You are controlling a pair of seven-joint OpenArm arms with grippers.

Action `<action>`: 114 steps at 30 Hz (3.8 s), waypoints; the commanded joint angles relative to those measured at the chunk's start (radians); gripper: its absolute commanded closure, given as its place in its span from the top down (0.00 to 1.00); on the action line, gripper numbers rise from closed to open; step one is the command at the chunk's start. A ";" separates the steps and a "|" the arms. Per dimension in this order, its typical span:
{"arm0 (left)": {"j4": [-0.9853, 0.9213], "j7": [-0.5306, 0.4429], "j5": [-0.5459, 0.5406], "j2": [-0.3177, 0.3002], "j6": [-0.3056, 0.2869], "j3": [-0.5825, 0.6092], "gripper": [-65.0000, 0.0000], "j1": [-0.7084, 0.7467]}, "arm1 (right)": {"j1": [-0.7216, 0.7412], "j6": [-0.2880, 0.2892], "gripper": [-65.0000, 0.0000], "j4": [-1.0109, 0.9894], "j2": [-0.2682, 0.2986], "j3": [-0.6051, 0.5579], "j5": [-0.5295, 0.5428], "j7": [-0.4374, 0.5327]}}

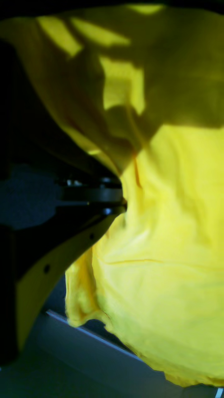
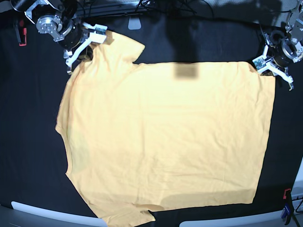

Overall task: Layout the t-shirt on the table in an organized manner, then fold the t-shirt properly
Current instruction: 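Lift both grasped corners and pull the shirt toward the arms, then drag the shirt with both grippers to straighten it on the table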

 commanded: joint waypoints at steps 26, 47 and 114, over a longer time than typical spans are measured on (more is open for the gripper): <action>0.254 0.190 -0.190 -0.072 0.015 -0.110 0.00 0.332 | -0.479 -0.054 0.00 0.351 0.264 0.338 0.237 -0.167; 0.238 0.151 -0.291 0.133 0.170 -0.385 0.00 0.222 | -0.250 -0.144 0.00 0.313 0.092 0.438 0.428 -0.127; -0.333 -0.047 -0.395 0.249 0.030 -0.200 0.00 -0.416 | 0.521 -0.030 0.00 -0.255 -0.262 0.294 0.578 -0.091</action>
